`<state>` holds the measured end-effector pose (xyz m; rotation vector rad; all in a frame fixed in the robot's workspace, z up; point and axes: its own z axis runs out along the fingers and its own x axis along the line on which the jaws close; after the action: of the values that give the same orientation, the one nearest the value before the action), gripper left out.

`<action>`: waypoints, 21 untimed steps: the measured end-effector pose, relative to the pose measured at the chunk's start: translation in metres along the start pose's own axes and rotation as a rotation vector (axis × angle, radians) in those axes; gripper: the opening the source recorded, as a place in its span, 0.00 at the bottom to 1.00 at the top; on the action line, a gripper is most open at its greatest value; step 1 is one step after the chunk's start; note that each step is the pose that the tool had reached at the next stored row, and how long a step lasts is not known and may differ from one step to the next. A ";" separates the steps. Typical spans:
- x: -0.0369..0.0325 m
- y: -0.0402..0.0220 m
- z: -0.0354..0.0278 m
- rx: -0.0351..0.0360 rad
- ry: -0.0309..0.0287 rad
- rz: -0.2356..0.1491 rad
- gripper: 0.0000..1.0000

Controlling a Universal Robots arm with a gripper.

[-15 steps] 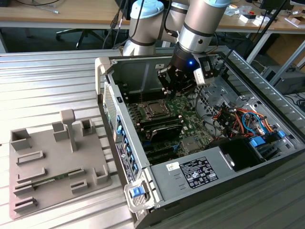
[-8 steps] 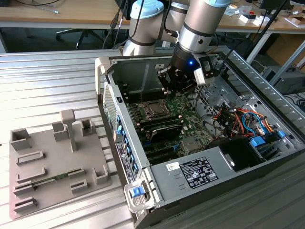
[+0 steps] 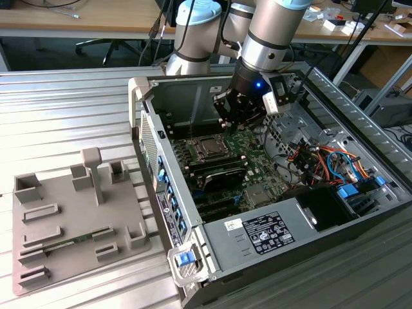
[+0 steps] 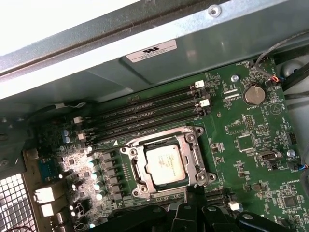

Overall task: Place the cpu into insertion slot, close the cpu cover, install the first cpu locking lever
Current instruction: 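Install the first cpu locking lever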

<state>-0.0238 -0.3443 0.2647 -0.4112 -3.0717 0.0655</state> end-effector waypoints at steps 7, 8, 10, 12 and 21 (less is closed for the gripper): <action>0.0000 0.0000 0.0000 0.0005 -0.0006 -0.012 0.11; 0.0000 0.0000 0.0000 0.0005 -0.0007 -0.014 0.11; 0.0000 0.0000 0.0000 0.0007 -0.0009 -0.018 0.11; 0.0000 0.0000 0.0000 0.0009 -0.0011 -0.023 0.11; 0.0000 0.0000 0.0000 0.0016 -0.0020 -0.042 0.11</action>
<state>-0.0238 -0.3443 0.2647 -0.3464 -3.0805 0.0670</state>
